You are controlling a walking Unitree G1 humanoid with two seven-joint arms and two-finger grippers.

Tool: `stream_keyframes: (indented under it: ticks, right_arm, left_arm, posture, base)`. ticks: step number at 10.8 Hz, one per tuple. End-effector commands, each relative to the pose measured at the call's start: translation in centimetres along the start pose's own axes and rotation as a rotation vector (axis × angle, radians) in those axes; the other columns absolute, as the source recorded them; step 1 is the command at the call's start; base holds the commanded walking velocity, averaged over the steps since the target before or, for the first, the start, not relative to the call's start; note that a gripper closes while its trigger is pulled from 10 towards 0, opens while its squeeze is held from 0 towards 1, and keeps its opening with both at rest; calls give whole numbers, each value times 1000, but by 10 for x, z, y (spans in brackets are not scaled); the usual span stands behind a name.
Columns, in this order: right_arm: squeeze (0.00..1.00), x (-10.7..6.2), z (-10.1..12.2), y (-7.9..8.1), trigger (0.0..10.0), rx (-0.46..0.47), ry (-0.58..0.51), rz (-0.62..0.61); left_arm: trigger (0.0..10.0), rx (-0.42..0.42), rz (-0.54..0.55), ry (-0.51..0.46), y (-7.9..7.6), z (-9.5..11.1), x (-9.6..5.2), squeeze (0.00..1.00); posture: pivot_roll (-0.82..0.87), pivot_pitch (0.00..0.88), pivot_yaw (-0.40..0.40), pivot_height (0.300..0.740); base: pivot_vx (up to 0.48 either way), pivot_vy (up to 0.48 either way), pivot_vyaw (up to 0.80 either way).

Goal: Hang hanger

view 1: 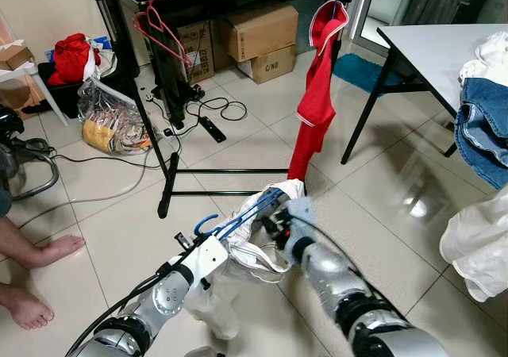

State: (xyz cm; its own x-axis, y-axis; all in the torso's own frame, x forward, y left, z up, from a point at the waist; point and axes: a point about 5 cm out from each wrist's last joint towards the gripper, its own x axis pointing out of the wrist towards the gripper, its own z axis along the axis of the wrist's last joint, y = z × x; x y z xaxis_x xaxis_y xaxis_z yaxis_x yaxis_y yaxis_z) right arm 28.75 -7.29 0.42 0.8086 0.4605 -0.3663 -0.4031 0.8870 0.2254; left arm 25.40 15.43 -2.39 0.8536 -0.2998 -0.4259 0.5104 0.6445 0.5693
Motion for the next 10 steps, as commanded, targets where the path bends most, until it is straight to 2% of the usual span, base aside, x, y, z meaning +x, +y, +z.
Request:
stream_keyframes:
  ticks: [1,2,3,5,6,8,10]
  right_arm:
    - [922,-4,-3,-4,10000,16,-11,-4]
    - [882,-10,-8,-9,10000,16,-12,12]
    - [784,-18,-16,-10,10000,17,6,81]
    - [796,-26,-25,-15,10000,6,48,119]
    - [796,-28,-26,-19,10000,-2,52,96]
    - [800,-26,-19,-32,10000,12,48,-40]
    - [796,-24,-15,-36,10000,2,45,-93]
  left_arm:
    - [10000,-1,33,-40,7,7,3,0]
    - [10000,-7,36,-36,6,6,3,0]
    - [10000,-9,35,-35,5,7,3,0]
    - [10000,-14,32,-38,3,9,4,0]
    - [10000,-14,30,-41,2,10,5,0]
    - [10000,-13,29,-44,2,11,6,0]
    - [10000,-12,33,-43,5,10,5,0]
  posture:
    - [32,3,53,740]
    - [29,5,50,740]
    - [20,11,45,740]
    - [9,15,42,740]
    - [6,17,42,740]
    - [7,17,43,740]
    - [14,14,44,740]
  base:
    - [0,0,0]
    - [0,0,0]
    - [0,0,0]
    - [0,0,0]
    - [0,0,0]
    - [0,0,0]
    - [0,0,0]
